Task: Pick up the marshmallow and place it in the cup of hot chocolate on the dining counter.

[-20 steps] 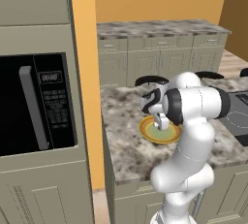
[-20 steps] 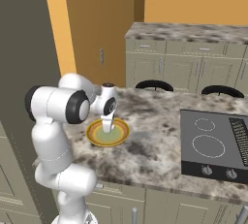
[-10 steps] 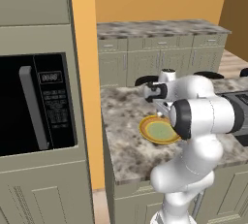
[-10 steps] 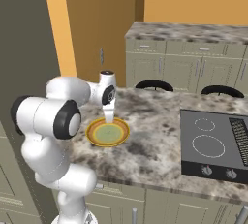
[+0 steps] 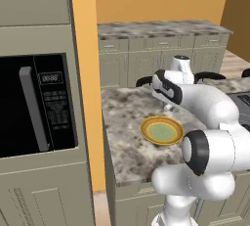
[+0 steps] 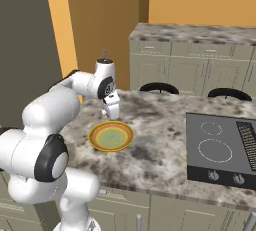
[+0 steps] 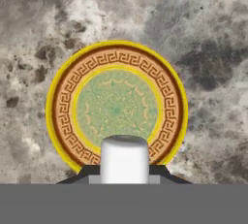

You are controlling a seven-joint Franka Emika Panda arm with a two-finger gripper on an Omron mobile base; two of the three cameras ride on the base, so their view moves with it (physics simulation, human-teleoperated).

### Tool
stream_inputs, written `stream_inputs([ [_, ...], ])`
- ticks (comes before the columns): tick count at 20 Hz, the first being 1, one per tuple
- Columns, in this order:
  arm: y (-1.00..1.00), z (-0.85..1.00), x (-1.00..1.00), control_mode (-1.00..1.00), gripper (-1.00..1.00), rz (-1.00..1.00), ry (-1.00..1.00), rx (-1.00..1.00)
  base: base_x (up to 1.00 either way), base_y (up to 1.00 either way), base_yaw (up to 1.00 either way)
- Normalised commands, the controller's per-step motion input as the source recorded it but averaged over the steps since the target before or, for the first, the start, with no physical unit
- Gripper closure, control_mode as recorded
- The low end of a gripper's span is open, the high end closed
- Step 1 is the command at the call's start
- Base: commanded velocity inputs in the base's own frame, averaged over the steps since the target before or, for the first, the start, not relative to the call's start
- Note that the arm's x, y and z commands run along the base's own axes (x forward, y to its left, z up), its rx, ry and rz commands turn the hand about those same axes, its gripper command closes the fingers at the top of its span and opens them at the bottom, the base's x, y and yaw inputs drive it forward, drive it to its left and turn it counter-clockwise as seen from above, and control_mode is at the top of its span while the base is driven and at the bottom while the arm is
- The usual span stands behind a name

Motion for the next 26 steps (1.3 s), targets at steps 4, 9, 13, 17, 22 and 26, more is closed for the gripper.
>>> stream_inputs([
  [4,0.27,0.61,-0.54,-1.0,1.0,0.45,-0.08,-0.01,0.0,0.0,0.0],
  [9,0.2,0.43,-0.73,-1.0,1.0,0.47,-0.07,-0.01,0.0,0.0,0.0],
  [13,0.19,0.48,-0.69,-1.0,1.0,0.51,-0.11,-0.03,0.0,0.0,0.0],
  [17,0.32,0.47,-0.64,-1.0,1.0,0.48,-0.03,-0.18,0.0,0.0,0.0],
  [22,0.23,0.45,-0.69,-1.0,1.0,0.41,-0.01,-0.21,0.0,0.0,0.0],
  [26,0.0,0.38,-0.95,-1.0,1.0,0.25,-0.15,-0.03,0.0,0.0,0.0],
])
